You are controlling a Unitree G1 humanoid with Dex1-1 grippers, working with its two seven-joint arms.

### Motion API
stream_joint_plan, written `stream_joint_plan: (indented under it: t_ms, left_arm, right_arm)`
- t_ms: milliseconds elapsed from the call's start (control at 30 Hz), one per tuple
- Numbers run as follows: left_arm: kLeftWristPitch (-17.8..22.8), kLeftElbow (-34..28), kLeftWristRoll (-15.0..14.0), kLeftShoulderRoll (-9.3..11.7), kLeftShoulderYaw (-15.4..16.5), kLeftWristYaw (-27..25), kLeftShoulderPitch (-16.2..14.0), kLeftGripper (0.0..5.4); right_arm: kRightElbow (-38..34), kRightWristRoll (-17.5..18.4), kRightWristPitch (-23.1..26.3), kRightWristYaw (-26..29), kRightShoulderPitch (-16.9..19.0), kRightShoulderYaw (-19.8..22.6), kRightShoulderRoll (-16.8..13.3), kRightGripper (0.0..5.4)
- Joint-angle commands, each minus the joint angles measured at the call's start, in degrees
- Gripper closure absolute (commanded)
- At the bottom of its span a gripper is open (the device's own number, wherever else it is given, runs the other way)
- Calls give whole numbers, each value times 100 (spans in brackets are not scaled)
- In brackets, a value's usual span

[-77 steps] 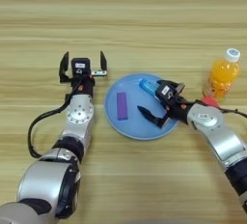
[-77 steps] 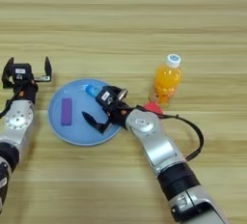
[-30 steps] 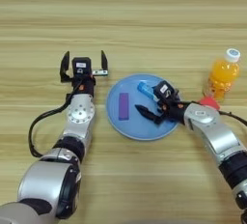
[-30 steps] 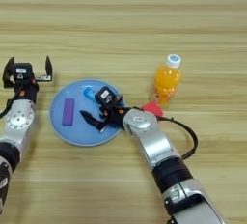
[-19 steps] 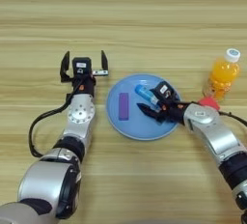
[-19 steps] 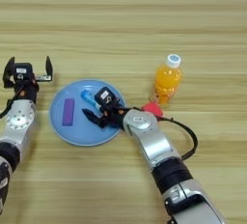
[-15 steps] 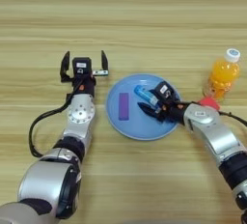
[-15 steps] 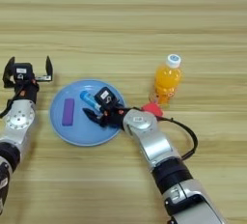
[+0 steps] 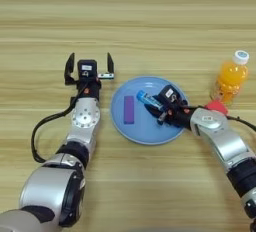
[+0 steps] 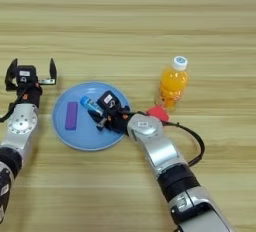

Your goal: Move the objects on the table

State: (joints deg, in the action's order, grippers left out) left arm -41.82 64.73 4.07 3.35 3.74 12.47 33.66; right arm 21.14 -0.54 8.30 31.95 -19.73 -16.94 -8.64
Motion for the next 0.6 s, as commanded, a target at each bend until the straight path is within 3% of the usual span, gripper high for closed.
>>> stream_joint_plan:
  t_ms: [33,300,600]
  left_arm:
    - [71,-5,39,-21,11,49,83,0]
    - [67,-11,42,-21,14,48,76,0]
    - [75,-5,44,-20,16,47,87,0]
  right_arm:
    - [164,-141,238,-31,218,14,-181,398]
    - [-47,-82,297,-31,278,62,-184,398]
    - [-1460,101,714,-27,659,183,-269,398]
